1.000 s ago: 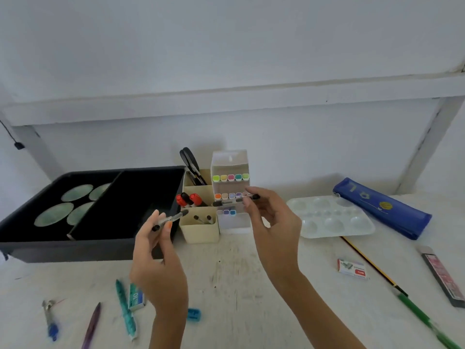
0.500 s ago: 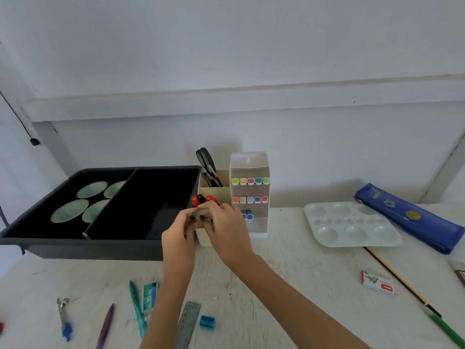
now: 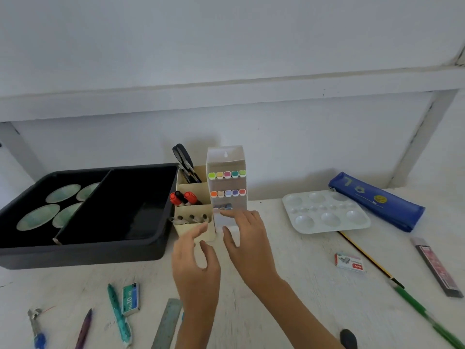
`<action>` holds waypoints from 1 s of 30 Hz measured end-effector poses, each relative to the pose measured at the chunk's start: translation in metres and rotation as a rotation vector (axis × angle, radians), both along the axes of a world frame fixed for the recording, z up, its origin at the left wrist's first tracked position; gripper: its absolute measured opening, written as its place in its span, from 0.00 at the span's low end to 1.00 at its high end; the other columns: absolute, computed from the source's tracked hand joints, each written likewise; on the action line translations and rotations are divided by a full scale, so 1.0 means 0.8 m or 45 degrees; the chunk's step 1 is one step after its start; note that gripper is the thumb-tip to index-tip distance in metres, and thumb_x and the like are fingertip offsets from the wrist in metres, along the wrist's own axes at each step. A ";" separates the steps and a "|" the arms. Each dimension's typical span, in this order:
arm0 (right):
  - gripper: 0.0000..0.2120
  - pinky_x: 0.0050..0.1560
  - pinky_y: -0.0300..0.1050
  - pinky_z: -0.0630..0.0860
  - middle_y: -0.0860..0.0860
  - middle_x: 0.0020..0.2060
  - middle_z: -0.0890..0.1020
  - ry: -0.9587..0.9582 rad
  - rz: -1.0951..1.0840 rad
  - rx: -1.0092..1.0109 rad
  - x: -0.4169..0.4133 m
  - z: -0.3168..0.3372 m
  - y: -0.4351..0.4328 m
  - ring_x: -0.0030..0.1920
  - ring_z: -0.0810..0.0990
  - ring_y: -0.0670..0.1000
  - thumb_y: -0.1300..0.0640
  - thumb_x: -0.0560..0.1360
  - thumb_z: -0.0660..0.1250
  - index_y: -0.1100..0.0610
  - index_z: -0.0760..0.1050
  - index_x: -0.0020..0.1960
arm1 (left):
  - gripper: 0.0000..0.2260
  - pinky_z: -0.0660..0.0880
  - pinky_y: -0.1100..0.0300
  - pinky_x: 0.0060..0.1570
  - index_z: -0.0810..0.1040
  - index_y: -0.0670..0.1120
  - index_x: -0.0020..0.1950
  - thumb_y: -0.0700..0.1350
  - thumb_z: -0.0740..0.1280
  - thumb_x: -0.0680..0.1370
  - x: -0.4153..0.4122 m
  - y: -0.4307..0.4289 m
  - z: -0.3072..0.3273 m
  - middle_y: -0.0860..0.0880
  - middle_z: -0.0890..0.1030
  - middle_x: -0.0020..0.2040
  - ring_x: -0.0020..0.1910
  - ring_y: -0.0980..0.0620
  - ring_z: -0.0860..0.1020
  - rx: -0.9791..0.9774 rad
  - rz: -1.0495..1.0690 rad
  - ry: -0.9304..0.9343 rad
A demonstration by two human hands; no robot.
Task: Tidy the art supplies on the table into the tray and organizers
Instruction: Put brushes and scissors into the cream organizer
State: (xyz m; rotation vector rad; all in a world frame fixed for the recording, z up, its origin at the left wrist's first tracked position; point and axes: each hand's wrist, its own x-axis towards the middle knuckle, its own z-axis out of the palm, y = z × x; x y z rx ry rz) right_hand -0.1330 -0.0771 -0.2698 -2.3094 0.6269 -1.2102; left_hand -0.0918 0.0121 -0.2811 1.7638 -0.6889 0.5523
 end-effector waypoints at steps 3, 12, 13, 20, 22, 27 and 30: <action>0.10 0.53 0.29 0.63 0.49 0.52 0.81 0.071 -0.162 0.226 -0.043 -0.010 -0.021 0.54 0.77 0.50 0.57 0.75 0.67 0.54 0.78 0.57 | 0.12 0.77 0.47 0.52 0.79 0.42 0.54 0.41 0.63 0.72 -0.035 -0.026 -0.016 0.45 0.82 0.51 0.50 0.48 0.79 0.076 -0.130 0.141; 0.13 0.53 0.46 0.68 0.55 0.53 0.75 0.269 -0.905 0.479 -0.155 -0.056 -0.079 0.55 0.70 0.55 0.60 0.73 0.68 0.56 0.75 0.58 | 0.29 0.37 0.69 0.67 0.57 0.51 0.75 0.59 0.42 0.75 -0.079 -0.067 -0.085 0.53 0.57 0.76 0.75 0.58 0.51 0.801 -0.514 0.296; 0.15 0.53 0.47 0.68 0.57 0.53 0.74 0.243 -0.975 0.487 -0.163 -0.060 -0.081 0.54 0.70 0.56 0.60 0.72 0.70 0.57 0.75 0.58 | 0.29 0.39 0.69 0.68 0.60 0.50 0.74 0.59 0.43 0.76 -0.078 -0.067 -0.089 0.52 0.59 0.75 0.74 0.59 0.52 0.777 -0.524 0.270; 0.32 0.57 0.48 0.67 0.61 0.57 0.69 0.330 -1.194 0.694 -0.177 -0.077 -0.093 0.56 0.68 0.58 0.46 0.68 0.73 0.61 0.66 0.63 | 0.24 0.45 0.65 0.70 0.63 0.47 0.73 0.53 0.53 0.78 -0.073 -0.067 -0.092 0.49 0.62 0.74 0.75 0.53 0.56 0.775 -0.552 0.280; 0.34 0.57 0.49 0.68 0.61 0.57 0.69 0.411 -1.210 0.657 -0.175 -0.079 -0.095 0.56 0.68 0.59 0.43 0.67 0.73 0.60 0.65 0.64 | 0.25 0.43 0.66 0.70 0.62 0.47 0.74 0.53 0.52 0.78 -0.072 -0.068 -0.092 0.50 0.62 0.75 0.75 0.54 0.55 0.780 -0.564 0.286; 0.29 0.54 0.49 0.69 0.59 0.57 0.70 0.510 -1.192 0.634 -0.175 -0.077 -0.101 0.57 0.69 0.59 0.45 0.70 0.71 0.59 0.66 0.63 | 0.28 0.43 0.67 0.69 0.63 0.47 0.73 0.54 0.50 0.75 -0.070 -0.070 -0.093 0.50 0.61 0.75 0.75 0.55 0.54 0.774 -0.560 0.279; 0.26 0.53 0.50 0.71 0.59 0.58 0.71 0.422 -1.108 0.675 -0.177 -0.075 -0.102 0.58 0.69 0.59 0.50 0.71 0.72 0.58 0.67 0.63 | 0.27 0.41 0.68 0.69 0.63 0.47 0.73 0.54 0.50 0.75 -0.070 -0.070 -0.095 0.50 0.61 0.75 0.75 0.55 0.54 0.771 -0.553 0.283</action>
